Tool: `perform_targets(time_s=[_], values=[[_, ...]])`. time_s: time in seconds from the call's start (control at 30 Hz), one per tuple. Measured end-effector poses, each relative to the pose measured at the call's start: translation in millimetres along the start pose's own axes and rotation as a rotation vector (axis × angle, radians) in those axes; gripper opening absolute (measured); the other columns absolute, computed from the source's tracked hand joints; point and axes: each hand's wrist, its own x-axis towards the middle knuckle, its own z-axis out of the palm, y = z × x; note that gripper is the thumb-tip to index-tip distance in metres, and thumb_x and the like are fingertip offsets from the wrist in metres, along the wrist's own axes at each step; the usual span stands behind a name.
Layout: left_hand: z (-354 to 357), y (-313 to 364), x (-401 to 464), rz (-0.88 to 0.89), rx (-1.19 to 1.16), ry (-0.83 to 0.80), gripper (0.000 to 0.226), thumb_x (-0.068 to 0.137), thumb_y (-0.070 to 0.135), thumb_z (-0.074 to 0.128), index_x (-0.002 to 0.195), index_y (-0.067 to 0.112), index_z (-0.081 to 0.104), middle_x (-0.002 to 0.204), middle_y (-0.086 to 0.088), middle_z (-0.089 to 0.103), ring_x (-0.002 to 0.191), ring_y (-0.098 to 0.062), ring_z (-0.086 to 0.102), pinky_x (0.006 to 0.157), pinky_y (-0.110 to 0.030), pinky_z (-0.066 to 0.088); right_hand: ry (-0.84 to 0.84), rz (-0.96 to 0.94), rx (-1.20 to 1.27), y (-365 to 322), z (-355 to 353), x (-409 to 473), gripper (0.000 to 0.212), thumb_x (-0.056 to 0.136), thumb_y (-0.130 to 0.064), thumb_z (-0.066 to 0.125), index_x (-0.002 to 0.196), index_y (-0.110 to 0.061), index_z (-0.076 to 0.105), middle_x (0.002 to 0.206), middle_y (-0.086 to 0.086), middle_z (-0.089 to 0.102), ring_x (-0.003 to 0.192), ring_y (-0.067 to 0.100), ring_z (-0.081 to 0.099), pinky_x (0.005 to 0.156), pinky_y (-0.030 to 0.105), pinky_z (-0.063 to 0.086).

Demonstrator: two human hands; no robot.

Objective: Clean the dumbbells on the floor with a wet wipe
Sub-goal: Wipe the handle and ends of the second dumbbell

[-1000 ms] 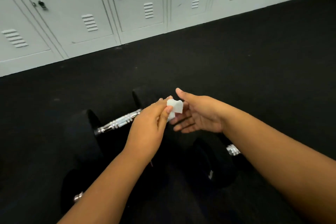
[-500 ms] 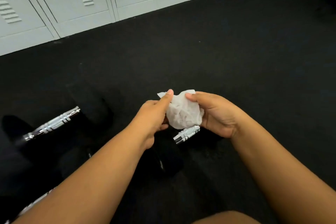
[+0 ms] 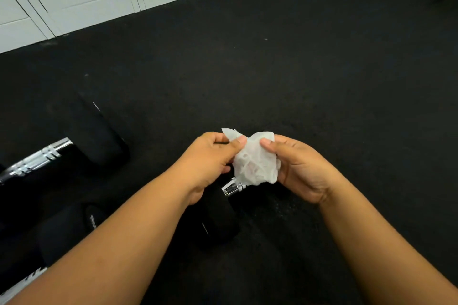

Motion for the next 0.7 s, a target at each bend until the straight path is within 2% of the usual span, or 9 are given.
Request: perform_targets(time_s=[0.1, 0.17, 0.27, 0.37, 0.47, 0.53, 0.6, 0.7], values=[[1, -2, 6, 0.019, 0.02, 0.034, 0.027, 0.089, 0.021, 0.067, 0.113, 0.013, 0.061, 0.101, -0.012, 0.072, 0.096, -0.021, 0.067, 0.072, -0.025, 0.049, 0.054, 0.0, -0.002, 2, -5, 4, 0.037, 0.095, -0.017, 0.053, 0.119, 0.011, 0.056, 0.115, 0.03, 0.062, 0.102, 0.039, 0.06, 0.094, 0.051, 0.047], [2, -4, 7, 0.033, -0.02, 0.045, 0.025, 0.09, 0.016, 0.066, 0.113, 0.011, 0.059, 0.1, -0.017, 0.071, 0.088, -0.02, 0.064, 0.072, -0.025, 0.05, 0.11, -0.005, 0.011, 5, -8, 6, 0.024, 0.095, -0.015, 0.054, 0.105, 0.005, 0.061, 0.101, 0.024, 0.063, 0.091, 0.034, 0.058, 0.081, 0.043, 0.052], [1, -9, 9, 0.081, 0.03, 0.13, 0.017, 0.09, 0.015, 0.065, 0.105, 0.01, 0.061, 0.088, -0.012, 0.071, 0.076, -0.015, 0.064, 0.066, -0.024, 0.053, 0.191, -0.003, 0.033, 9, -12, 8, 0.011, 0.093, -0.013, 0.056, 0.092, -0.005, 0.063, 0.089, 0.015, 0.066, 0.078, 0.026, 0.06, 0.066, 0.034, 0.055], [-1, -16, 10, 0.115, 0.148, 0.213, 0.003, 0.091, 0.013, 0.062, 0.091, 0.013, 0.066, 0.08, -0.004, 0.069, 0.07, -0.011, 0.065, 0.068, -0.025, 0.055, 0.229, 0.012, 0.088, 12, -16, 6, 0.011, 0.093, -0.014, 0.056, 0.093, -0.005, 0.064, 0.094, 0.015, 0.068, 0.081, 0.025, 0.065, 0.07, 0.036, 0.057], [-3, -20, 9, 0.13, 0.189, 0.257, 0.006, 0.093, 0.015, 0.06, 0.09, 0.019, 0.063, 0.083, -0.003, 0.069, 0.079, -0.017, 0.067, 0.075, -0.031, 0.057, 0.228, 0.014, 0.092, 14, -17, 3, 0.006, 0.091, -0.012, 0.059, 0.09, -0.008, 0.063, 0.09, 0.014, 0.069, 0.078, 0.023, 0.067, 0.067, 0.036, 0.058], [-7, -20, 8, 0.181, 0.286, 0.263, 0.008, 0.094, 0.018, 0.057, 0.098, 0.024, 0.057, 0.086, -0.002, 0.067, 0.081, -0.019, 0.065, 0.077, -0.036, 0.055, 0.285, -0.021, 0.029, 20, -15, 2, 0.001, 0.089, -0.009, 0.063, 0.09, -0.01, 0.062, 0.084, 0.013, 0.068, 0.07, 0.022, 0.065, 0.059, 0.034, 0.058], [-11, -18, 8, 0.246, 0.468, 0.217, 0.016, 0.096, 0.018, 0.052, 0.104, 0.032, 0.054, 0.088, 0.001, 0.063, 0.078, -0.015, 0.061, 0.074, -0.034, 0.051, 0.348, -0.06, -0.053, 30, -12, -1, 0.007, 0.088, -0.006, 0.065, 0.091, -0.011, 0.06, 0.076, 0.012, 0.065, 0.059, 0.018, 0.062, 0.051, 0.03, 0.054], [-19, -15, 15, 0.243, 0.737, 0.145, 0.023, 0.097, 0.021, 0.045, 0.094, 0.038, 0.061, 0.091, 0.012, 0.058, 0.081, -0.008, 0.056, 0.082, -0.039, 0.049, 0.355, 0.006, -0.082, 50, -6, -6, 0.01, 0.089, -0.004, 0.064, 0.092, -0.011, 0.057, 0.072, 0.013, 0.06, 0.054, 0.017, 0.059, 0.051, 0.029, 0.053]])
